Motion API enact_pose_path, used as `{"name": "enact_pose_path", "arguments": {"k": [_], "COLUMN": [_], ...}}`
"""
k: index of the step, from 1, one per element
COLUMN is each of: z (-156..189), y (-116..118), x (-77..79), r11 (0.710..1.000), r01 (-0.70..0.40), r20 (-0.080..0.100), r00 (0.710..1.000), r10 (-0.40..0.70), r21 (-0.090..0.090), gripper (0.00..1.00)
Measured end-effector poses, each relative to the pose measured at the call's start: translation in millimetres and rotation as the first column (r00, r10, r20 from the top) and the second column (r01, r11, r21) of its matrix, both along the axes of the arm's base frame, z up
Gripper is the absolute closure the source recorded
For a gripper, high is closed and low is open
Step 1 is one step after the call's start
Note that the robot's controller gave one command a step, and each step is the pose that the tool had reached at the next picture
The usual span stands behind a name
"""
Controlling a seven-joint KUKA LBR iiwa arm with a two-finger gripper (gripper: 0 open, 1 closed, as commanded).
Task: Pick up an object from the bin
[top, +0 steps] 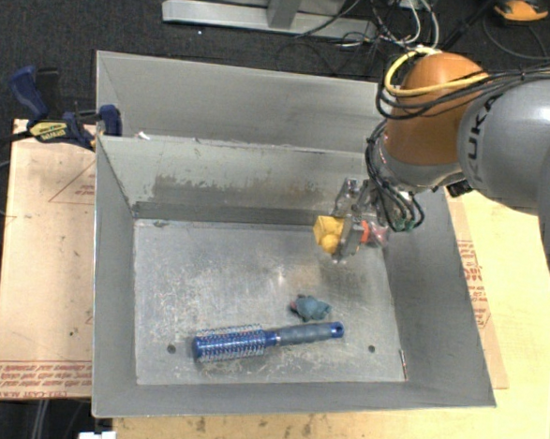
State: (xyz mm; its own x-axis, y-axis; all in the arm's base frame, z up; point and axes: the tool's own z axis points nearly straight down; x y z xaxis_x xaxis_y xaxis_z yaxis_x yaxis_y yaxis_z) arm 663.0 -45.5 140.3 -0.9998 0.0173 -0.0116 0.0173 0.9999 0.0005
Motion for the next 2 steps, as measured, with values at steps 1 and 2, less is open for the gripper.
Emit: {"name": "enact_pose_path", "arguments": {"k": [1,2], "z": [10.7,60.0], "y": [0.3,0.3], "x": [1.0,2.9], "r11": [1.0,1.0], "r01": [0.0,0.0], "r20": [-0.006,-0.002], "r00": [1.0,1.0], "r10": [0.0,0.0], "r21": [0.0,0.0], "gripper": [1.0,1.0]}}
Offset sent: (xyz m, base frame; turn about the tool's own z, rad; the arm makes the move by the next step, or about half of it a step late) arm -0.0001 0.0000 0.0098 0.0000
